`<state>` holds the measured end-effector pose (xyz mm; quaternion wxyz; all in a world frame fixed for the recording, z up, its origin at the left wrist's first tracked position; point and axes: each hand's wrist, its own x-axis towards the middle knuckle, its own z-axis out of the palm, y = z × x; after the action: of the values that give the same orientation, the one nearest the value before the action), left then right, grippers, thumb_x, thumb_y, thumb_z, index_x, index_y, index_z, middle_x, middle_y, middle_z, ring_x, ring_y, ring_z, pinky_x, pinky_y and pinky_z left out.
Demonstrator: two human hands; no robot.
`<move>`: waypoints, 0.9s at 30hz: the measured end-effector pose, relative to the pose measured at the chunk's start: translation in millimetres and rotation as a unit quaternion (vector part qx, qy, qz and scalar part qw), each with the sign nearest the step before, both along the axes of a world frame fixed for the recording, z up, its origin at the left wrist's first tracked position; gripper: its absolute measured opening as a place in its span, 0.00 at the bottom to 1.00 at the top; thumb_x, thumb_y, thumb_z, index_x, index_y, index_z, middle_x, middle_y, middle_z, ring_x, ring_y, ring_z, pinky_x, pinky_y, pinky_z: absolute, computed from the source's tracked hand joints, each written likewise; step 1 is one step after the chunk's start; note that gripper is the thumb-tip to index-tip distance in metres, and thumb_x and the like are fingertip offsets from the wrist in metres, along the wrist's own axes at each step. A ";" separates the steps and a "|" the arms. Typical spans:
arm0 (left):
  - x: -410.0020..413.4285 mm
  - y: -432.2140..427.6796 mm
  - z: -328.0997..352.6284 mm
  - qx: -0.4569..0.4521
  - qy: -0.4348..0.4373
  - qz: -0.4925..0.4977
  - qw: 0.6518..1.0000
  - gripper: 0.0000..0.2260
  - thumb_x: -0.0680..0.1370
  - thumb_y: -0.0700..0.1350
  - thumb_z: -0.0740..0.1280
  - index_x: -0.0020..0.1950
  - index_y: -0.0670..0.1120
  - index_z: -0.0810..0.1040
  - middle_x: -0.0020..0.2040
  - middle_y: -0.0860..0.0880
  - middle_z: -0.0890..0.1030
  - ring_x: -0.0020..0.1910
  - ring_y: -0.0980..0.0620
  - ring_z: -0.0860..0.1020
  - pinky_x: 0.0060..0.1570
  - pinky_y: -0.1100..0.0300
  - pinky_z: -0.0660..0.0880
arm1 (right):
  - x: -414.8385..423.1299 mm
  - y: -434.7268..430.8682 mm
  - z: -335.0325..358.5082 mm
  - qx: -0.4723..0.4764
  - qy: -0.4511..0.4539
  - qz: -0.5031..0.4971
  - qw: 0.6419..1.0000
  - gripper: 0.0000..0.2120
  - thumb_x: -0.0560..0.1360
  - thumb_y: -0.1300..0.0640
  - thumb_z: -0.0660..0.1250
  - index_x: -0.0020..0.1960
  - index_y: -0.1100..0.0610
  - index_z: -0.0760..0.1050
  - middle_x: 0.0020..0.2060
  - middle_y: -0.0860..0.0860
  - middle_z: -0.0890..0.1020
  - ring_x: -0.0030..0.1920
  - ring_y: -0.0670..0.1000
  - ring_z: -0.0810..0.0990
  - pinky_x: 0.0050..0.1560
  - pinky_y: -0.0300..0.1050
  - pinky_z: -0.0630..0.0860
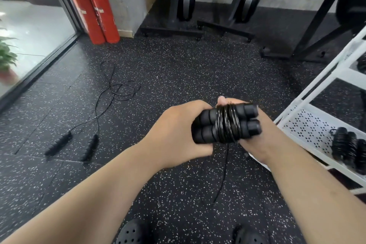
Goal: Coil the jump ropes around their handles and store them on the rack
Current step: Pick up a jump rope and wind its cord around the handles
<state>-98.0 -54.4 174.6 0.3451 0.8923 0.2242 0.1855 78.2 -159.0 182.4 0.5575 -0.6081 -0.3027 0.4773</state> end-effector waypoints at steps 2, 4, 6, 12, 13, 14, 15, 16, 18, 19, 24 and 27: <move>1.2 2.6 -0.6 -0.022 0.000 0.044 0.999 0.23 0.67 0.47 0.79 0.57 0.59 0.74 0.43 0.57 0.81 0.41 0.57 0.79 0.42 0.54 0.79 | -7.1 5.2 -13.3 -0.046 -0.099 -0.022 0.994 0.16 0.84 0.61 0.64 0.41 0.57 0.85 0.36 0.52 0.86 0.39 0.54 0.84 0.55 0.51 0.81; 2.3 6.1 -2.6 -0.024 0.018 0.092 0.995 0.24 0.69 0.49 0.79 0.56 0.59 0.69 0.42 0.55 0.81 0.37 0.57 0.78 0.37 0.56 0.76 | -13.2 7.3 -21.9 -0.089 -0.178 -0.012 0.980 0.18 0.85 0.63 0.59 0.39 0.59 0.79 0.33 0.54 0.82 0.34 0.54 0.77 0.48 0.52 0.77; 2.5 9.7 -5.7 0.003 0.039 0.132 0.991 0.24 0.70 0.52 0.79 0.55 0.57 0.66 0.41 0.55 0.80 0.37 0.57 0.78 0.35 0.56 0.74 | -16.7 9.5 -25.6 -0.107 -0.227 0.006 0.968 0.21 0.87 0.57 0.59 0.37 0.57 0.78 0.29 0.53 0.80 0.30 0.51 0.75 0.40 0.48 0.74; 0.1 26.8 -14.4 0.062 0.069 0.212 0.973 0.23 0.70 0.52 0.78 0.55 0.53 0.67 0.45 0.56 0.76 0.42 0.50 0.77 0.40 0.52 0.73 | -30.8 8.3 -19.5 -0.142 -0.300 0.114 0.936 0.19 0.88 0.45 0.57 0.48 0.50 0.83 0.31 0.50 0.83 0.28 0.49 0.78 0.37 0.51 0.78; -1.5 31.6 -17.3 0.077 0.084 0.221 0.969 0.23 0.70 0.52 0.78 0.55 0.53 0.67 0.46 0.55 0.75 0.43 0.48 0.77 0.42 0.51 0.74 | -34.7 6.0 -16.5 -0.147 -0.334 0.140 0.920 0.18 0.88 0.44 0.58 0.49 0.48 0.82 0.32 0.49 0.83 0.28 0.48 0.78 0.38 0.52 0.79; -3.5 35.9 -19.8 0.094 0.101 0.227 0.964 0.23 0.70 0.52 0.78 0.55 0.53 0.67 0.47 0.54 0.75 0.44 0.46 0.76 0.42 0.51 0.73 | -38.9 3.2 -12.4 -0.149 -0.387 0.162 0.895 0.16 0.87 0.43 0.59 0.49 0.47 0.81 0.33 0.49 0.83 0.28 0.48 0.79 0.37 0.51 0.78; -5.0 39.5 -22.4 0.114 0.116 0.229 0.960 0.23 0.70 0.52 0.78 0.56 0.53 0.68 0.48 0.53 0.74 0.44 0.45 0.76 0.42 0.51 0.72 | -42.2 0.1 -9.1 -0.151 -0.449 0.180 0.862 0.14 0.87 0.42 0.60 0.50 0.47 0.80 0.34 0.49 0.83 0.29 0.47 0.79 0.36 0.49 0.76; -6.0 41.9 -24.7 0.135 0.129 0.227 0.956 0.22 0.70 0.51 0.77 0.56 0.53 0.68 0.48 0.53 0.74 0.43 0.45 0.76 0.41 0.52 0.71 | -45.3 -2.7 -5.5 -0.153 -0.506 0.188 0.828 0.12 0.86 0.42 0.60 0.53 0.46 0.79 0.34 0.47 0.82 0.31 0.45 0.78 0.34 0.47 0.74; -6.8 42.9 -27.5 0.174 0.151 0.208 0.950 0.21 0.70 0.51 0.77 0.57 0.53 0.69 0.49 0.53 0.73 0.44 0.45 0.76 0.40 0.53 0.69 | -46.9 -5.5 3.8 -0.140 -0.584 0.178 0.780 0.10 0.86 0.43 0.61 0.58 0.43 0.79 0.36 0.43 0.80 0.33 0.42 0.77 0.34 0.43 0.72; -6.5 41.8 -28.3 0.190 0.162 0.192 0.949 0.21 0.71 0.51 0.77 0.57 0.53 0.70 0.49 0.53 0.73 0.45 0.45 0.77 0.40 0.54 0.68 | -45.6 -5.6 8.9 -0.125 -0.605 0.168 0.768 0.10 0.86 0.42 0.61 0.58 0.42 0.80 0.36 0.41 0.79 0.33 0.41 0.77 0.35 0.43 0.74; -3.6 33.3 -28.7 0.199 0.192 0.085 0.957 0.22 0.70 0.52 0.78 0.58 0.55 0.72 0.51 0.55 0.75 0.47 0.48 0.78 0.42 0.54 0.70 | -18.6 -2.2 15.6 -0.050 -0.607 0.065 0.790 0.10 0.78 0.37 0.68 0.51 0.39 0.84 0.35 0.38 0.82 0.38 0.41 0.79 0.44 0.51 0.80; -2.5 27.9 -26.0 0.194 0.188 0.013 0.963 0.22 0.69 0.51 0.77 0.59 0.56 0.73 0.51 0.57 0.74 0.49 0.50 0.78 0.45 0.53 0.76 | -0.9 -2.2 10.1 -0.047 -0.552 0.026 0.832 0.08 0.72 0.35 0.76 0.46 0.38 0.85 0.35 0.39 0.84 0.40 0.41 0.82 0.47 0.51 0.81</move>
<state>-100.5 -26.5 148.7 0.1141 0.9580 0.2564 0.0588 77.3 -161.1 192.6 0.2559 -0.7876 -0.5533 0.0900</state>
